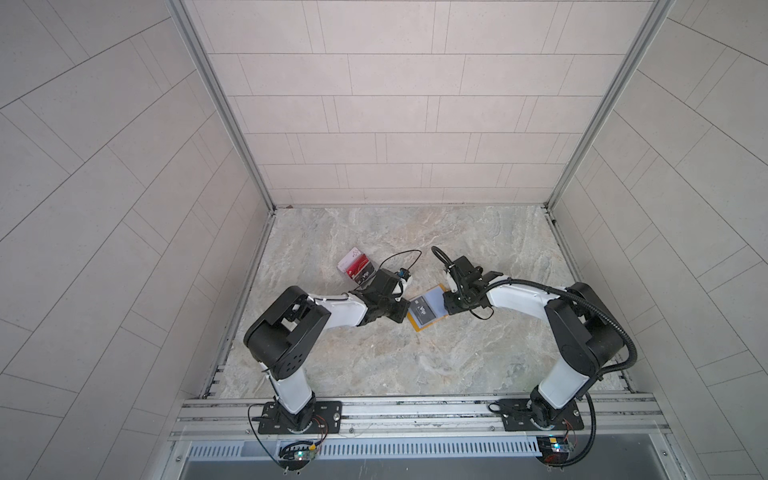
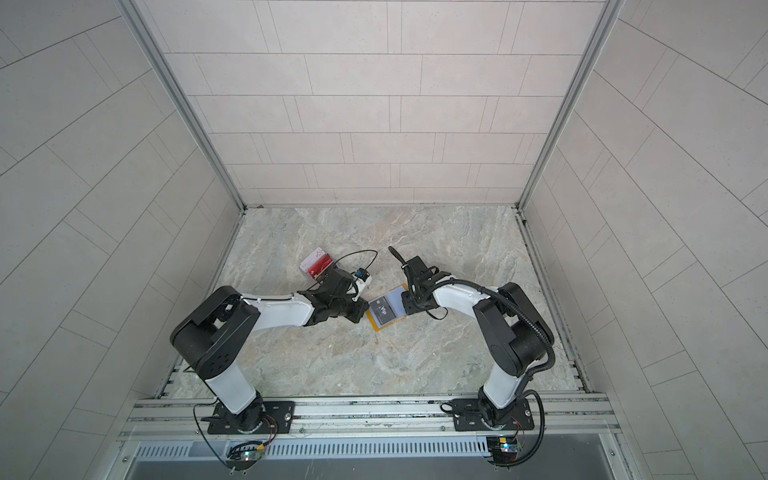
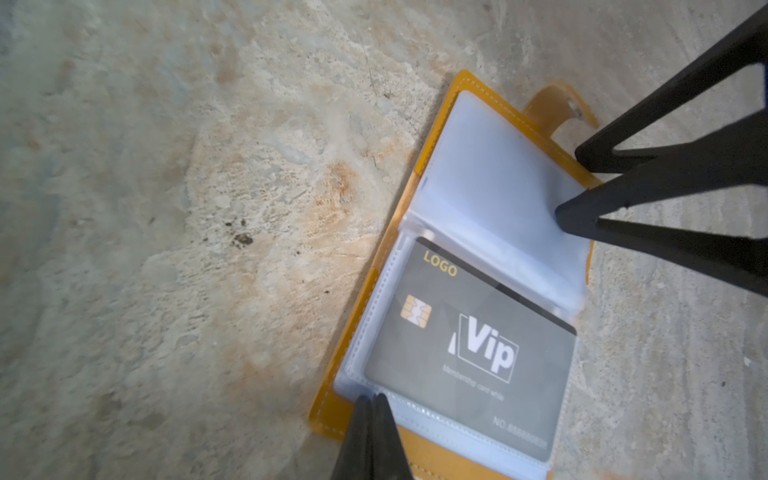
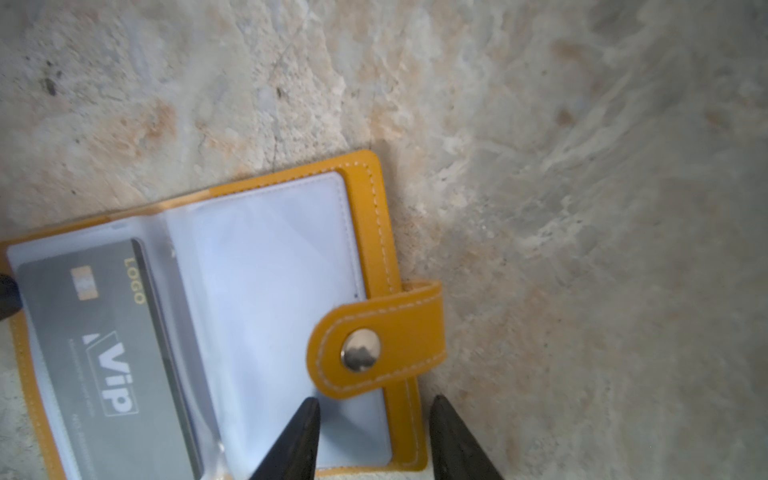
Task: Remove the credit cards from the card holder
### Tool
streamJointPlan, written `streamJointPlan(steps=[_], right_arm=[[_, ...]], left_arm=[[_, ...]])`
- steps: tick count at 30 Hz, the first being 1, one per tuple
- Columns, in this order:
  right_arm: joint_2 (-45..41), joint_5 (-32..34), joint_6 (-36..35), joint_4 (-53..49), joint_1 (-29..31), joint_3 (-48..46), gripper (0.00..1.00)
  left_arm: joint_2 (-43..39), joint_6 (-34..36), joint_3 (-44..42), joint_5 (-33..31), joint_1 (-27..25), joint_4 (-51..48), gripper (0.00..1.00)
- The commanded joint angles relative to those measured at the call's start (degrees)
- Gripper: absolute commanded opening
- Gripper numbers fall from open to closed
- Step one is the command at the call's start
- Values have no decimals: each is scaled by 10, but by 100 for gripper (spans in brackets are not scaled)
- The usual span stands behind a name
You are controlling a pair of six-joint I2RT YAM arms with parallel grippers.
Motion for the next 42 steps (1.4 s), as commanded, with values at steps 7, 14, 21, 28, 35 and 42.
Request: streamJointPlan(steps=[7,14,21,28,35,42], right_arm=[[-12,-64,12,-8,-4,-27,37],[-35,-81,21,-28,7,-49,34],[-64,-82,28,-53,30,-71,33],[-71,-71,49,-50,51,-83,30],[-116,58,45,-117,68,-43,31],[-138,22,36,-118,68,-3,34]], left_arm=[[17,19,12,-16,-2,-61,0],[24,24,20,-20,-2,-67,0],[27,31,27,-23,-1,-73,0],[29,31,28,-20,-2,-68,1],[11,30,35,-21,-1,-75,8],[-17,34,58,-9,0,-98,10]])
